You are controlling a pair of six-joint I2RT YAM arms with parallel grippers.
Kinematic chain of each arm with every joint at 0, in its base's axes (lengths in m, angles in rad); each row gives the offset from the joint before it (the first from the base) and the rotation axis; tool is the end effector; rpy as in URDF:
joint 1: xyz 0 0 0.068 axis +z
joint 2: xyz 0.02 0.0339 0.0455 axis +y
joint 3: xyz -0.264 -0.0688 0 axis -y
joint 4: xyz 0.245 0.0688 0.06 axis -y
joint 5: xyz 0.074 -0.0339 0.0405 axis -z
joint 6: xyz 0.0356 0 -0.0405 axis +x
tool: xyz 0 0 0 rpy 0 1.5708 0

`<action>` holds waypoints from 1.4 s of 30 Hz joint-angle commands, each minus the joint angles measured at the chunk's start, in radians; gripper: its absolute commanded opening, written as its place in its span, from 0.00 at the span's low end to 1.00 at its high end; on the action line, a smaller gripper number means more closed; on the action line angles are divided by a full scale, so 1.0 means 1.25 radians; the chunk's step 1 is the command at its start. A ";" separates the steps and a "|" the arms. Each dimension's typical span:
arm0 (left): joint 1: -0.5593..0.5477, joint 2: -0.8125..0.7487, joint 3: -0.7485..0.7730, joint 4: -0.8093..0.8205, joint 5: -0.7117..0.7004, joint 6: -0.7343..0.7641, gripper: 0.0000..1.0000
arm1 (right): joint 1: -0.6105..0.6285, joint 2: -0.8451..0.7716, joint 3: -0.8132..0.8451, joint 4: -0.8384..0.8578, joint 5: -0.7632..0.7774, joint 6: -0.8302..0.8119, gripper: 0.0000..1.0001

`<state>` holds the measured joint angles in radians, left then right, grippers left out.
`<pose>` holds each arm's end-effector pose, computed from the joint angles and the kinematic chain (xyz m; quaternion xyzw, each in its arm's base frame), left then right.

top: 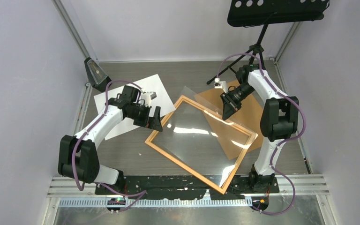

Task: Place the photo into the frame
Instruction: Place the photo frame item in the photo frame.

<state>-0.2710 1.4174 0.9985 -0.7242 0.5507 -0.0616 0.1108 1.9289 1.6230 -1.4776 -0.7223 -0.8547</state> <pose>0.2563 -0.0905 0.2346 0.1557 0.9292 -0.2958 0.1574 0.3383 0.0613 0.2457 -0.3986 0.8413 0.3634 0.0352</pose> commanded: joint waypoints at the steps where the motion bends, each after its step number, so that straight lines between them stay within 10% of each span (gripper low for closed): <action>1: 0.000 -0.014 0.024 -0.003 -0.016 0.018 1.00 | 0.011 -0.004 0.004 -0.010 0.012 -0.013 0.06; 42: -0.038 0.005 -0.023 -0.001 0.002 0.122 0.99 | 0.067 0.021 0.021 -0.014 0.067 -0.007 0.06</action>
<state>-0.2966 1.4506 0.9939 -0.7338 0.5606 0.0334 0.1772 1.9491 1.6218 -1.4406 -0.6678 -0.8803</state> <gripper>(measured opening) 0.990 0.059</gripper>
